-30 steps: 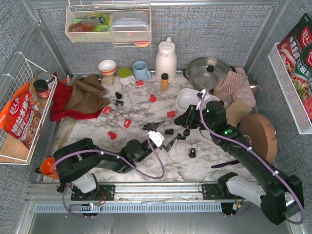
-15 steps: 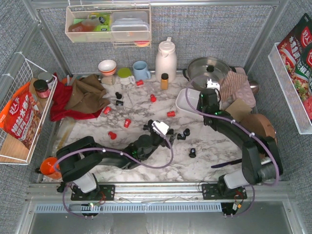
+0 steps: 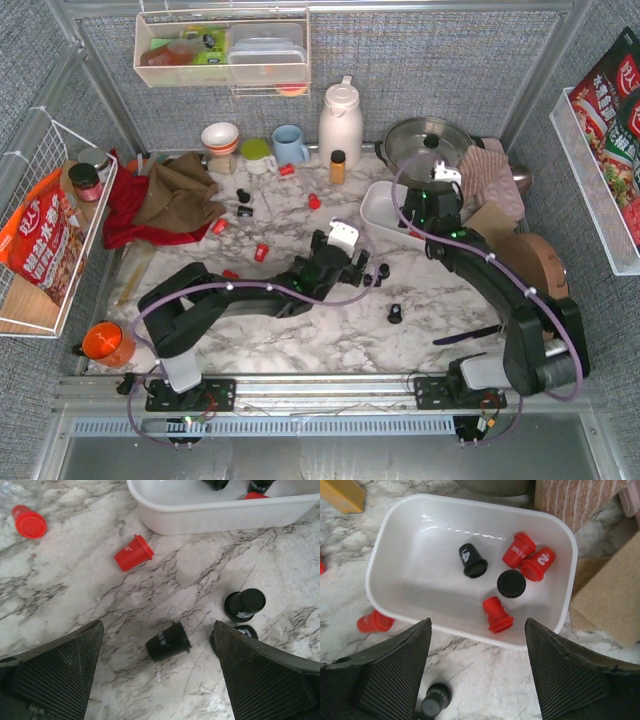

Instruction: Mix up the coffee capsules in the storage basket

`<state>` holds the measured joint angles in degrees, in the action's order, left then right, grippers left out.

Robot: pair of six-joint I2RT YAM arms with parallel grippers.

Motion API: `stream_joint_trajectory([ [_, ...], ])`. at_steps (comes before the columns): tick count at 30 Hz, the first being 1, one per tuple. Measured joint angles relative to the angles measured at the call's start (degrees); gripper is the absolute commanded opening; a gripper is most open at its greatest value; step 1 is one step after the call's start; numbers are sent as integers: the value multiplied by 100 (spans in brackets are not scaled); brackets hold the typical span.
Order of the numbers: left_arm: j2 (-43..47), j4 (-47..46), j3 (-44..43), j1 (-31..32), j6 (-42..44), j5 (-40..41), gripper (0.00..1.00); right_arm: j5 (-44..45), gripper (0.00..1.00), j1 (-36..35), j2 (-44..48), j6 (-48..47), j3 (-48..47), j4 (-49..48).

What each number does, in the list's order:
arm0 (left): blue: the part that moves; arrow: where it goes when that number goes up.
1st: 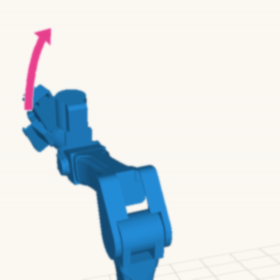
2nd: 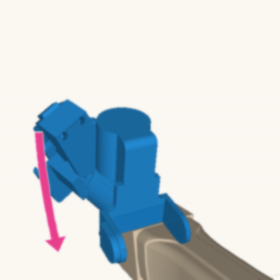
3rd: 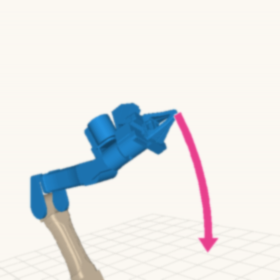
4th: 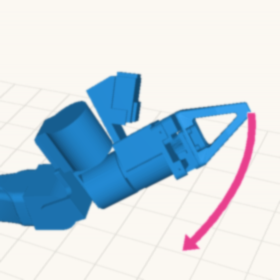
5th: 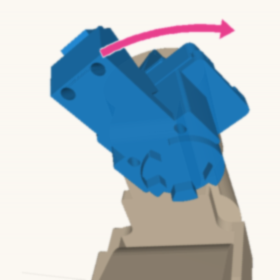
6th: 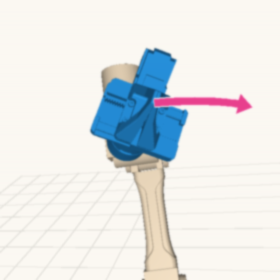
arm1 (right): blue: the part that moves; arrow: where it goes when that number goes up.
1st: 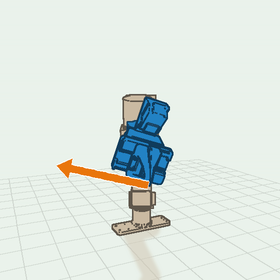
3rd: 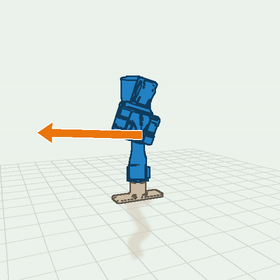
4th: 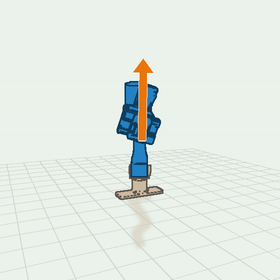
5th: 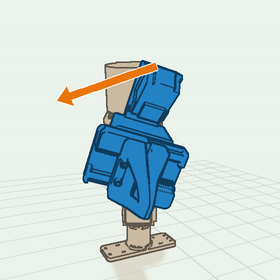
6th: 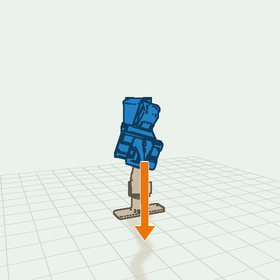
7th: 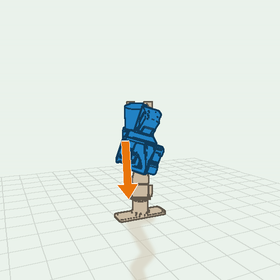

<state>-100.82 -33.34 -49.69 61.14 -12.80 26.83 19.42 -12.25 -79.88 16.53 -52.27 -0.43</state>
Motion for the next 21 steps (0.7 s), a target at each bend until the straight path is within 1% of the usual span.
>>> stream_joint_trajectory([
  [3, -280, 678, -581, -4, -396, -7, 99, -234, 79, -11, 487, 192, 295, 57],
  [8, -721, 1843, -1390, -7, -1126, 9, 92, -645, 79, -48, 1257, 461, 774, 133],
  [13, -1137, 2870, -1954, -7, -1932, 149, 78, -835, 79, -50, 1705, 584, 1036, 170],
  [17, -1274, 3327, -2096, -7, -2437, 173, 68, -938, 79, -48, 1735, 623, 1038, 208],
  [21, -1355, 3458, -2201, -4, -2765, 254, 65, -1051, 79, -48, 1735, 625, 1038, 262],
])
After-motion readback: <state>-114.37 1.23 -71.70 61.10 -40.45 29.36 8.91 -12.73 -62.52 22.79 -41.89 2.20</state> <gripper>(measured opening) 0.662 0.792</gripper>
